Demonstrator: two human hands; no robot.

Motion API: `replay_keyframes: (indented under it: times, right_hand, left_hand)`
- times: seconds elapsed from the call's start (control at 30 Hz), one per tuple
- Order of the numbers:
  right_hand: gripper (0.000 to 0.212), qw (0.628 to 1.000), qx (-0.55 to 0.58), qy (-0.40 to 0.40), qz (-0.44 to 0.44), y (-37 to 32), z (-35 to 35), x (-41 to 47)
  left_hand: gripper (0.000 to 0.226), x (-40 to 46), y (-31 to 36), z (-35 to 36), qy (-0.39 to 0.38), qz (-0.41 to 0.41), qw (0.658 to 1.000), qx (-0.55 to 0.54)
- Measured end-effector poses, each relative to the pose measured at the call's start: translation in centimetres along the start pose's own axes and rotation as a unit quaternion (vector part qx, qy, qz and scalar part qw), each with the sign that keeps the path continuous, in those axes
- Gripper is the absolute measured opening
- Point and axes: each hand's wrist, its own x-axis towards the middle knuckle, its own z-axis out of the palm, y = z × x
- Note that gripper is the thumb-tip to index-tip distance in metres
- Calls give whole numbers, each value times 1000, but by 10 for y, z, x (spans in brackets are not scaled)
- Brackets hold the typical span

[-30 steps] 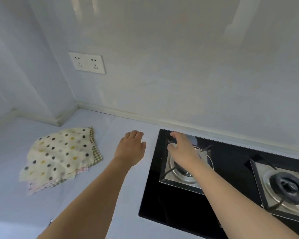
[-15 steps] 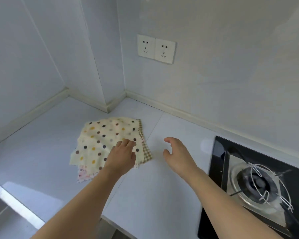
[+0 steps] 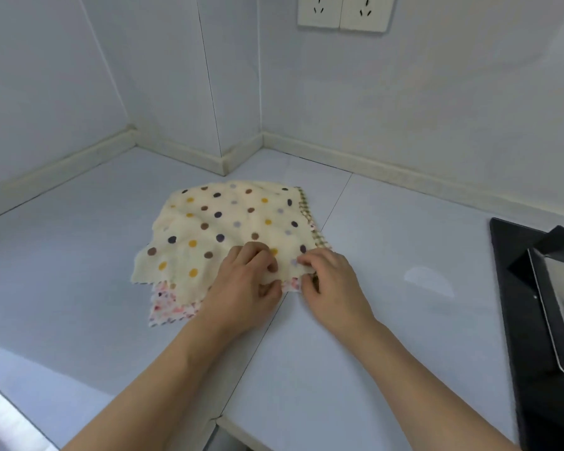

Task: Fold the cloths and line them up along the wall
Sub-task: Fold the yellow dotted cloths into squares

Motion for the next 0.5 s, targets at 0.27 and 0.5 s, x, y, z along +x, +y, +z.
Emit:
replay_keyframes:
  times: [0.27,0.5]
  right_hand:
    - [27,999,-18,40,-16,8,7,-6]
    - [36,997,-27,65,-30,5,8,-4]
  left_hand:
    - [7,-3,-3,6,40,52,998,16]
    - [12,6,7,1,98,94,991,6]
